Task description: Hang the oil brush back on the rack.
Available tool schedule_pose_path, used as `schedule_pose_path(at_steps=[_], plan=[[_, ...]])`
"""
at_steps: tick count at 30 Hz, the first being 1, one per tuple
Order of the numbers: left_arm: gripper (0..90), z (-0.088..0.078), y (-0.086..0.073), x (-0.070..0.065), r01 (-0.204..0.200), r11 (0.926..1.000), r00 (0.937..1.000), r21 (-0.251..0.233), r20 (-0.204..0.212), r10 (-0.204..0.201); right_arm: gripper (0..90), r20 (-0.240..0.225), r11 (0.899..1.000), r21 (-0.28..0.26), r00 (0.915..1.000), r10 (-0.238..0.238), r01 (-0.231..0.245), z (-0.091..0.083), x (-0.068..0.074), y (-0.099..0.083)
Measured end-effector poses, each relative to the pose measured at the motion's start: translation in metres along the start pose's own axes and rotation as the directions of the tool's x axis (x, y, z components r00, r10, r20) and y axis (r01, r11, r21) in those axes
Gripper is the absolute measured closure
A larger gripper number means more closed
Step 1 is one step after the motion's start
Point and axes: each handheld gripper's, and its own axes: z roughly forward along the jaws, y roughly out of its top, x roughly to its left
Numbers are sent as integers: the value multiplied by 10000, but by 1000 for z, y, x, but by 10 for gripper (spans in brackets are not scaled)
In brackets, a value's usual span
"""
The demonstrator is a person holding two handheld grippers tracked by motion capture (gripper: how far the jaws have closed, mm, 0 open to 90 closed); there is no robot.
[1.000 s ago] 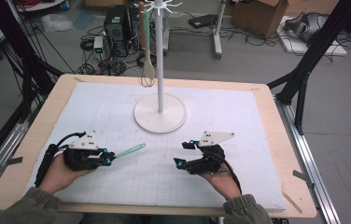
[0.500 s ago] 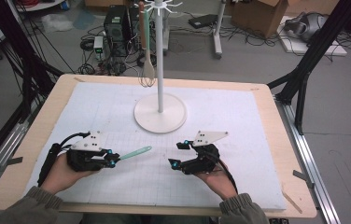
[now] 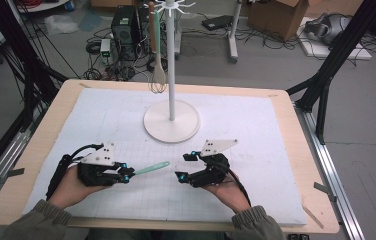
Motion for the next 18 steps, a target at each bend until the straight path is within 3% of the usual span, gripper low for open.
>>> schedule_pose_path(at_steps=[9, 18], plan=[[817, 6, 7, -5, -329, 9992, 9987, -208, 371, 336, 311, -573, 9999, 138, 9983, 50, -42, 11, 2, 2], [817, 13, 11, -8, -522, 9979, 9957, -385, 741, 550, 396, -1333, 9997, 245, 9911, 24, 9, 21, 5, 4]])
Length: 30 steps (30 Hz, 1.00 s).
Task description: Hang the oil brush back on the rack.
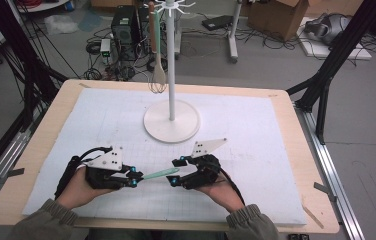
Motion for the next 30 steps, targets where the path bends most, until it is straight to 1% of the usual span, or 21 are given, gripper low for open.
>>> schedule_pose_path(at_steps=[5, 8, 10, 14, 17, 24, 26, 28, 30], plan=[[817, 1, 2, -1, -111, 9999, 9999, -29, 126, 111, 482, -428, 9997, 181, 9990, -147, 155, 5, 3, 1], [817, 1, 2, -1, -167, 9999, 9998, -24, 120, 167, 521, -646, 9997, 167, 9978, -159, 170, 6, 3, 1], [817, 1, 2, -2, -116, 9999, 9999, -14, 123, 116, 547, -736, 9997, 144, 9972, -163, 174, 6, 3, 1], [817, 1, 1, -2, -128, 9999, 9998, -11, 138, 128, 592, -988, 10000, -8, 9951, -97, 97, 6, 2, 1], [817, 1, 1, -2, -152, 9999, 9998, -9, 155, 153, 616, -1101, 10000, -87, 9939, 12, -22, 5, 1, 1], [816, 1, 1, -2, -217, 9997, 9995, -116, 209, 219, 681, -1309, 9997, -225, 9914, 80, -111, 2, 0, 2], [816, 2, 1, -2, -200, 9996, 9995, -180, 229, 204, 696, -1342, 9995, -280, 9909, 101, -140, 2, -1, 2], [816, 1, 1, -2, -99, 9994, 9996, -329, 259, 107, 703, -1419, 9993, -340, 9898, 131, -181, 1, -1, 2], [816, 1, 0, -1, -112, 9992, 9996, -387, 273, 122, 710, -1451, 9990, -393, 9893, 173, -232, 0, -1, 2]])
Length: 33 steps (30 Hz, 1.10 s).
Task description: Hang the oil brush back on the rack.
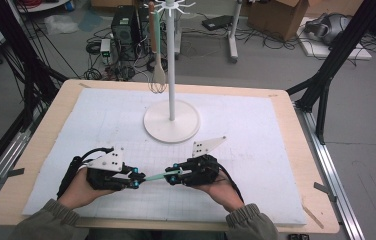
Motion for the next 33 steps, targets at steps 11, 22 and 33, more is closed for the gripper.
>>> schedule_pose_path(at_steps=[11, 22, 33], plan=[[797, 7, -2, 2, 218, 9997, 9991, 129, 366, -222, 791, -465, 9998, -182, 9989, -27, 18, -3, 3, 2], [812, 9, 5, 3, 227, 9996, 9982, 159, 549, -235, 834, -109, 9942, -543, 9956, -931, 924, -10, 17, 22], [843, 3, 3, 7, 567, 9979, 9976, -308, 408, -555, 685, 294, 9916, -1042, 9968, -741, 768, -4, 20, 28]])
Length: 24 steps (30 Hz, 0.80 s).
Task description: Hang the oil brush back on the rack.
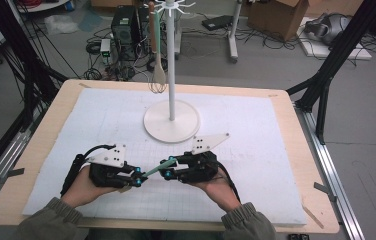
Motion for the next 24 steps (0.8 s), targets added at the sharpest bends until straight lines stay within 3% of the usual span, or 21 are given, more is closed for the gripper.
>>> schedule_pose_path(at_steps=[5, 9, 11, 14, 16, 20, 22, 24], plan=[[843, 0, 1, 1, 42, 9998, 10000, -172, -24, -43, 772, 87, 9982, -530, 9996, 273, -268, 3, -3, 1], [832, -1, 2, 2, 185, 9992, 9998, -360, 75, -182, 828, -329, 9946, -944, 9986, 408, -438, 4, -4, 2], [758, -2, 1, 3, 380, 9982, 9993, -455, 14, -380, 831, -303, 9940, -1032, 9990, 330, -360, 4, -4, 4], [726, -3, 0, 4, 386, 9985, 9993, -385, 12, -386, 831, -71, 9961, -872, 9999, 85, -91, 2, -3, 10], [727, -3, 1, 4, 331, 9988, 9995, -357, 19, -331, 831, 53, 9987, -483, 9998, -188, 190, 4, 0, 16], [737, -4, 2, 4, 304, 9991, 9995, -297, 42, -303, 831, 85, 9981, -92, 9981, -616, 617, 8, 6, 27], [804, -5, 1, 4, 233, 9992, 9997, -318, -6, -233, 831, 34, 9965, 92, 9965, -835, 835, 10, 8, 32], [814, -5, 1, 4, 220, 9992, 9998, -322, -24, -221, 830, 48, 9952, 180, 9953, -967, 966, 12, 9, 36]])
